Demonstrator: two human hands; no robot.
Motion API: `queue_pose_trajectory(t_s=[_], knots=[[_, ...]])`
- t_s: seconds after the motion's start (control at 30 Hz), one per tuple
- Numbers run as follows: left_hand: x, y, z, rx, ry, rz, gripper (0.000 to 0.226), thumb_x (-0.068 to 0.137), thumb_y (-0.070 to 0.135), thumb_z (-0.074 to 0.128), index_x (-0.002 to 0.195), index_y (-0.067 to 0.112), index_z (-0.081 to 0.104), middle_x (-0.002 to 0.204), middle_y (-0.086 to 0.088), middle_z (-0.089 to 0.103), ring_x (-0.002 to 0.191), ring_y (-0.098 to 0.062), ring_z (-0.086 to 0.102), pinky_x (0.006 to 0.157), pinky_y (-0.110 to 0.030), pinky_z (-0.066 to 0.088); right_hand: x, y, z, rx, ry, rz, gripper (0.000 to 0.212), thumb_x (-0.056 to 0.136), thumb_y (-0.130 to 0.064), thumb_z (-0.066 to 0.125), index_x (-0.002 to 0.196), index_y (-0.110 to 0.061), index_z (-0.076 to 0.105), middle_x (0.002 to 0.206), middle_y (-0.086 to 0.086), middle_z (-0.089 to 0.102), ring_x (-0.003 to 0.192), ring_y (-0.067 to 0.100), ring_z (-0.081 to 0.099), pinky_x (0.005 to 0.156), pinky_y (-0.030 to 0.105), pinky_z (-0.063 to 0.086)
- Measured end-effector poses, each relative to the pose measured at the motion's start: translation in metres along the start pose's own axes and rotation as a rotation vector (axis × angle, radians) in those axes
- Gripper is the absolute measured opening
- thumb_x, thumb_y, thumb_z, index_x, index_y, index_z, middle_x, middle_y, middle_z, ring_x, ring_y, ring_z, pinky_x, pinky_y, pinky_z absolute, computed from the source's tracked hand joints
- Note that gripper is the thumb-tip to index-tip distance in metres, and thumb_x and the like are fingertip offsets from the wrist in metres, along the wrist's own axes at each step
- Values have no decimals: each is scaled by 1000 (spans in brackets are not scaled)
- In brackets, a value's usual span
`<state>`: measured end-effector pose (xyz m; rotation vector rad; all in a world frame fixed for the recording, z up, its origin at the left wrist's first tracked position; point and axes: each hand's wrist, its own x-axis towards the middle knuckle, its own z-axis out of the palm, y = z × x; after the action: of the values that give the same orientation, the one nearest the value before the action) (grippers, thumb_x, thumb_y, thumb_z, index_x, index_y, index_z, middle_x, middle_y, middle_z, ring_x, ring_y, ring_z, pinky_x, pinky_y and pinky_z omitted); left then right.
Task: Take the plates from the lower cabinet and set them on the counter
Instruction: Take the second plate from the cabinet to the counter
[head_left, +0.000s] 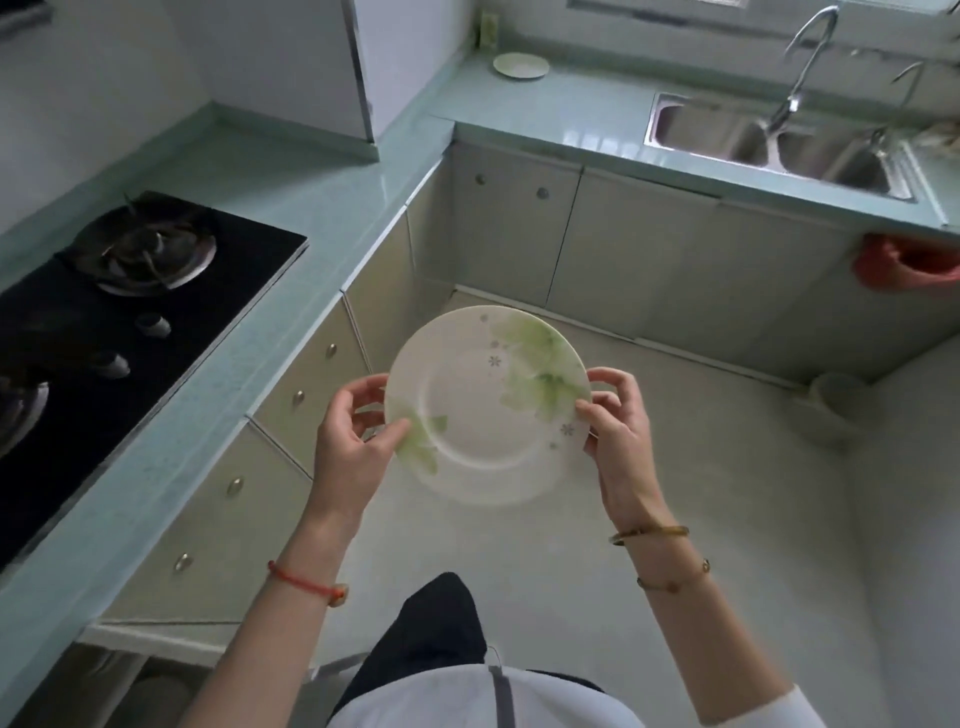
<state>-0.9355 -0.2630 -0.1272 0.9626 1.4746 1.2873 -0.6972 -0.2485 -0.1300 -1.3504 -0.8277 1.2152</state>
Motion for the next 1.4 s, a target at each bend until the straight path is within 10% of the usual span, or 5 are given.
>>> queue_pose_trajectory(t_s=[1.1,1.4], knots=[[589,103,288,88,-273,80,44,84,-4,67,122,17,58,115,1,66,98,-6,64,73,-10,53,598,-115,44,56,248,-49,32,68,-19,57,98,-27,61,90,2,64,79,17,61,61,28,51],[727,125,405,69,-205,42,44,85,-1,69,123,20,59,116,3,68,99,-7,67,77,-18,55,787,-169,18,-8,204,-25,35,69,-22,59,104,-23,60,100,4,65,94,21,61,82,35,50]])
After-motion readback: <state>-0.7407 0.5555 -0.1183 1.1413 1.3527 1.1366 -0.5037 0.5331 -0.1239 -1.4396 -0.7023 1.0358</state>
